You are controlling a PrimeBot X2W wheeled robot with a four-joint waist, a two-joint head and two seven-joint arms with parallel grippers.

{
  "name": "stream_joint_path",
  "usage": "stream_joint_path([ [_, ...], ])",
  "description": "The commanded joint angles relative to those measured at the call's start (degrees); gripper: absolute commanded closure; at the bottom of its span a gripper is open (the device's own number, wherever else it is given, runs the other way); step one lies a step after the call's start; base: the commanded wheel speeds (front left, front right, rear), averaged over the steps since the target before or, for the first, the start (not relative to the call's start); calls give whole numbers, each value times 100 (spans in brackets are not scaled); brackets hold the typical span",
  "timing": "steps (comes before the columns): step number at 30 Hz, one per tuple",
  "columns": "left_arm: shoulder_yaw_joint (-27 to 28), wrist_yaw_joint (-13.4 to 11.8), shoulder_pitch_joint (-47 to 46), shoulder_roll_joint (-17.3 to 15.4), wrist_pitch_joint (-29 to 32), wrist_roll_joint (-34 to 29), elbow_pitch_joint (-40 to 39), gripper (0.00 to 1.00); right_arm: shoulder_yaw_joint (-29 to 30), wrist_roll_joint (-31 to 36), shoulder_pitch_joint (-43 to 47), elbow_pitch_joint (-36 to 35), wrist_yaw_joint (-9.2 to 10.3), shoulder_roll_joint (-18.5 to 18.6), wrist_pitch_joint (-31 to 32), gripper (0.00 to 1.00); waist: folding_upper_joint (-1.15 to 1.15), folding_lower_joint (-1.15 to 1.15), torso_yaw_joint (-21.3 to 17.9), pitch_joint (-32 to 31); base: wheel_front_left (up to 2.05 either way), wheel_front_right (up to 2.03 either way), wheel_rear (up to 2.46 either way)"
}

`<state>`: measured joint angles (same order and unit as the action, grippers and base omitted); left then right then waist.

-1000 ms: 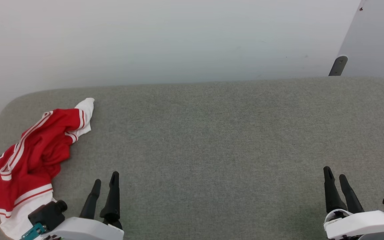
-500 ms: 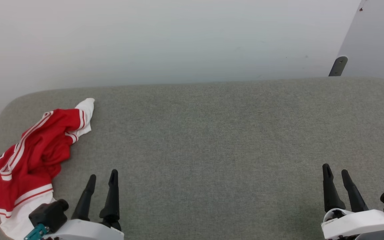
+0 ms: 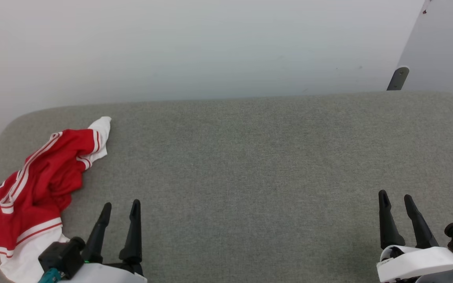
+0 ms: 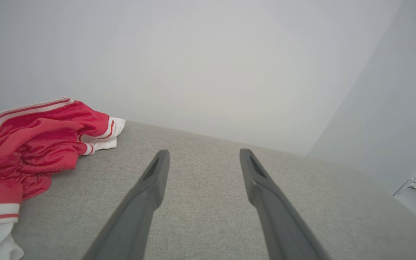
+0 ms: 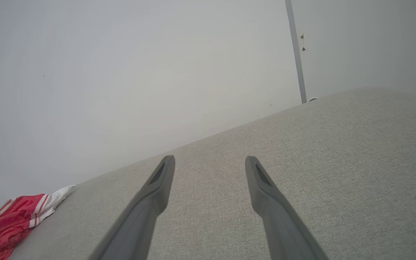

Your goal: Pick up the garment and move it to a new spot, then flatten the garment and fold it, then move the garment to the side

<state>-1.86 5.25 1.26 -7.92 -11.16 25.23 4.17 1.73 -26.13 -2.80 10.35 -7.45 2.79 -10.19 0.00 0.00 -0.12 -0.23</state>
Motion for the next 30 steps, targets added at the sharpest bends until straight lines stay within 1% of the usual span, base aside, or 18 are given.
stream_joint_path([
  [1, 6, 36, 24, 1, -54, -141, -67, 0, -2, 156, -7, -66, -5, 8, -53, 0, 0, 0, 0, -1, 0, 0, 0],
  [12, 21, 100, 107, 17, -180, -719, -141, 0, -17, 612, 62, -159, -4, 11, -158, 0, 0, 0, 7, -21, 0, 0, 0],
  [30, -21, 174, 170, 13, -367, -1442, -230, 0, -70, 1305, 91, -268, -5, 15, -349, 0, 0, 0, 27, -37, 0, 0, 0],
])
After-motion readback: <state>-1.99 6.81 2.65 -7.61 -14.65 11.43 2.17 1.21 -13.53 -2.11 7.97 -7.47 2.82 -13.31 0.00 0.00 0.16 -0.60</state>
